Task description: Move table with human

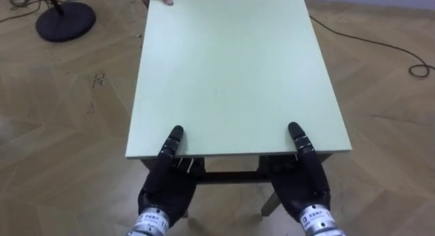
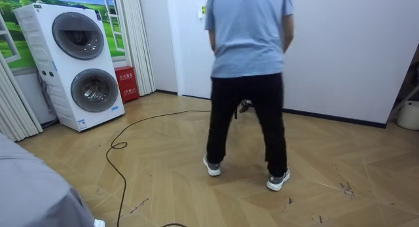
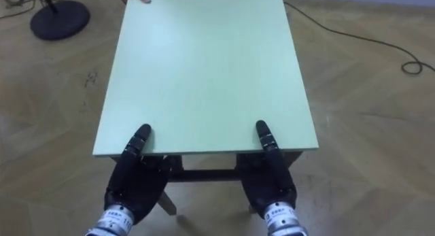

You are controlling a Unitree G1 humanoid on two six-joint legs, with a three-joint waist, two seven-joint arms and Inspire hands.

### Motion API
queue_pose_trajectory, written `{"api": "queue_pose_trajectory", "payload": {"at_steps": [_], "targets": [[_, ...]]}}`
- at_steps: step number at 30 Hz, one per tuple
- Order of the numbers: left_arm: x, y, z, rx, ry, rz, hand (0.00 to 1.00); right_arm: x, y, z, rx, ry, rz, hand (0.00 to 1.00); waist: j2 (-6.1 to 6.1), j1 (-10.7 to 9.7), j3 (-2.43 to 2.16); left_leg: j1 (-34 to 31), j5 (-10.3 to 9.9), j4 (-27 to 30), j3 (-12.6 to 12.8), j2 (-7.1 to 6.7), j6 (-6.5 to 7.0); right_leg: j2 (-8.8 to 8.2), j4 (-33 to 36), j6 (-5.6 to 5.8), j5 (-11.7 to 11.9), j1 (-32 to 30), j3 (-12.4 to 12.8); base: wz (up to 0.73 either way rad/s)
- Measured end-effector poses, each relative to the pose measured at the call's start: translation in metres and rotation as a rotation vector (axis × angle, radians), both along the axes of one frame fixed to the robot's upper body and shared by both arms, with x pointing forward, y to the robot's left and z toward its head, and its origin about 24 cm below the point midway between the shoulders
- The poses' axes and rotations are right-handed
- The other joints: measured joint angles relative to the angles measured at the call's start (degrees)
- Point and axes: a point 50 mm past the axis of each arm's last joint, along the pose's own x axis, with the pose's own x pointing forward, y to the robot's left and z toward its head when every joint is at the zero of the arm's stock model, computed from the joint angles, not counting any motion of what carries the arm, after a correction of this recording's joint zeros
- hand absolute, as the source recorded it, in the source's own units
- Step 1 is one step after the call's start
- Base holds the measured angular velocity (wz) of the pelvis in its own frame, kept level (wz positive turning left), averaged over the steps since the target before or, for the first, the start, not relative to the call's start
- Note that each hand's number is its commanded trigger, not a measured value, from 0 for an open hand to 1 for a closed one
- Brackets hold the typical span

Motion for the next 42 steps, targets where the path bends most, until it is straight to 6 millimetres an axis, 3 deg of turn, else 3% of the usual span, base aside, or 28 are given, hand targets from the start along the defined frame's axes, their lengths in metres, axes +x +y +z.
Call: {"api": "queue_pose_trajectory", "payload": {"at_steps": [1,2,3,4,5,6,7,8,9,17,22,25,26,28,29,30,32,33,34,35,37,39,42], "targets": [[0.000,0.000,0.000,0.000,0.001,0.000,1.00,0.000,0.000,0.000,0.002,0.001,0.000,1.00,0.08,0.05,0.05,0.00,0.05,0.05,-1.56,0.24,-0.08,-0.02,0.95,-0.55,-0.52,-0.37,0.03,0.39],[-0.001,0.000,0.000,-0.007,-0.001,0.000,1.00,-0.001,0.001,-0.001,0.004,-0.001,0.001,1.00,0.09,0.46,0.11,-0.31,0.16,0.14,-4.98,0.00,-0.42,1.04,-0.33,-1.74,-1.88,-1.13,2.11,0.42],[0.000,0.001,0.000,-0.017,-0.010,0.003,1.00,0.001,0.003,0.001,0.006,-0.011,0.011,1.00,-0.36,0.69,0.15,-1.23,0.44,0.21,-6.94,-0.76,-1.01,2.68,-4.62,-2.84,-0.70,-2.29,3.78,0.54],[-0.001,0.003,-0.001,-0.019,-0.006,0.008,1.00,0.001,0.002,0.001,0.002,-0.013,0.014,1.00,0.21,0.47,-0.07,-1.77,0.52,0.21,-7.28,-1.05,-1.27,2.83,-4.19,-3.23,-0.65,-2.19,2.83,0.76],[-0.001,0.001,-0.001,-0.027,-0.001,-0.002,1.00,0.001,0.001,0.001,-0.002,-0.023,0.014,1.00,0.98,-0.09,0.03,-2.17,1.23,-0.16,-6.31,-1.07,-2.02,2.90,-3.33,-3.40,-0.50,-2.11,0.81,0.90],[-0.002,0.000,-0.001,-0.030,0.004,-0.013,1.00,0.000,0.000,-0.001,-0.005,-0.025,0.015,1.00,1.17,-0.21,0.00,-2.19,1.94,-0.58,-2.97,-0.61,-1.78,2.95,-3.47,-3.44,-0.54,-1.31,-1.59,0.88],[-0.002,-0.001,-0.002,-0.031,0.005,-0.020,1.00,0.000,-0.001,-0.002,-0.010,-0.026,0.012,1.00,1.19,-0.38,0.00,-2.17,2.32,-0.75,-1.25,-0.35,-1.60,2.99,-3.51,-3.44,-0.54,-0.84,-2.75,0.88],[-0.003,-0.002,-0.002,-0.031,0.008,-0.032,1.00,-0.002,-0.004,-0.004,-0.013,-0.026,0.007,1.00,1.20,-1.10,0.04,-2.00,2.97,-1.24,2.61,0.28,-1.14,3.20,-3.70,-3.45,-0.55,-0.25,-4.36,0.88],[-0.003,-0.003,-0.002,-0.030,0.011,-0.043,1.00,-0.004,-0.006,-0.005,-0.010,-0.024,-0.001,1.00,1.10,-1.34,0.00,-1.81,3.64,-1.89,4.74,0.39,-0.87,3.28,-4.36,-3.60,-0.70,0.45,-5.29,0.74],[-0.008,0.000,-0.004,-0.039,0.015,-0.029,1.00,-0.003,-0.004,-0.004,0.002,-0.023,0.015,1.00,1.39,-0.69,0.05,-3.06,4.10,-1.61,5.90,-0.29,-0.18,2.39,-4.23,-3.72,-1.53,1.68,-9.54,0.28],[-0.009,0.001,-0.005,-0.047,0.028,-0.026,1.00,-0.005,-0.001,-0.005,0.005,-0.015,0.021,1.00,1.31,0.13,0.21,-2.87,3.98,-1.09,6.60,-1.77,1.50,0.29,-1.55,-2.40,-2.31,2.11,-10.40,0.24],[-0.010,0.000,-0.005,-0.051,0.038,-0.026,1.00,-0.005,-0.001,-0.006,0.000,-0.009,0.018,1.00,2.22,0.50,0.88,-3.00,3.00,0.53,6.79,-2.24,2.84,-1.50,4.01,-1.41,-2.91,1.55,-11.80,0.39],[-0.009,-0.001,-0.005,-0.050,0.040,-0.029,1.00,-0.006,-0.002,-0.006,-0.001,-0.006,0.013,1.00,2.50,0.19,1.05,-3.19,2.59,1.31,6.07,-2.59,3.43,-2.80,8.65,-1.39,-2.95,0.18,-11.43,0.75],[-0.010,-0.001,-0.005,-0.046,0.040,-0.037,1.00,-0.009,-0.002,-0.008,0.004,0.004,0.008,1.00,2.35,-1.17,1.16,-3.79,1.99,2.53,3.09,-4.30,4.33,-4.39,16.15,-1.41,-2.97,-1.96,-7.91,0.94],[-0.009,-0.003,-0.005,-0.042,0.037,-0.047,1.00,-0.012,-0.002,-0.009,0.009,0.009,-0.007,1.00,2.08,-2.17,1.26,-3.94,1.68,3.19,-0.73,-5.90,4.90,-4.82,21.18,-1.94,-3.01,-4.61,-3.23,1.19],[-0.008,-0.003,-0.004,-0.031,0.031,-0.051,1.00,-0.015,-0.003,-0.009,0.005,0.010,-0.017,1.00,2.20,-3.34,1.22,-4.62,1.58,4.13,-4.17,-7.39,5.25,-3.07,21.77,-2.30,-5.67,-6.85,1.84,1.15],[-0.008,-0.002,-0.003,-0.013,0.013,-0.063,1.00,-0.016,-0.004,-0.011,0.015,0.023,-0.029,1.00,2.32,-4.34,1.20,-5.31,2.23,4.59,-8.23,-9.37,5.39,0.10,16.39,-2.79,-8.25,-9.74,7.17,1.15],[-0.007,-0.001,-0.003,0.009,0.007,-0.070,1.00,-0.020,-0.003,-0.012,0.020,0.023,-0.034,1.00,1.61,-4.82,1.11,-5.34,3.00,4.46,-9.60,-11.09,5.47,1.25,10.68,-2.46,-7.32,-10.71,10.68,1.45],[-0.007,0.001,-0.004,0.019,0.011,-0.067,1.00,-0.023,-0.001,-0.014,0.021,0.025,-0.029,1.00,1.69,-5.36,0.91,-5.30,3.12,4.71,-10.98,-12.21,5.35,1.52,11.21,-3.40,-6.12,-10.85,11.32,1.06],[-0.007,0.002,-0.004,0.020,0.013,-0.064,1.00,-0.023,-0.001,-0.014,0.017,0.025,-0.022,1.00,1.60,-5.09,0.92,-5.30,3.22,4.48,-10.84,-12.15,5.18,1.43,10.70,-3.48,-6.10,-10.61,10.51,0.66],[-0.006,0.006,-0.003,0.029,0.008,-0.061,1.00,-0.022,0.000,-0.013,0.018,0.023,-0.014,1.00,1.71,-4.22,0.76,-5.21,3.70,3.77,-10.81,-11.76,4.72,1.55,8.91,-4.24,-5.38,-9.11,8.29,0.42],[-0.005,0.009,-0.002,0.042,0.003,-0.056,1.00,-0.024,0.003,-0.014,0.043,0.035,-0.007,1.00,0.79,-3.18,0.62,-4.85,3.94,3.00,-10.71,-10.57,4.50,2.08,6.34,-4.65,-4.93,-7.16,6.60,0.48],[-0.006,0.010,-0.003,0.043,0.007,-0.052,1.00,-0.024,0.006,-0.015,0.053,0.044,0.001,1.00,0.61,-0.22,0.54,-4.59,4.03,2.00,-11.07,-9.82,4.25,3.68,2.40,-5.03,-3.43,-5.35,5.82,0.11]]}}
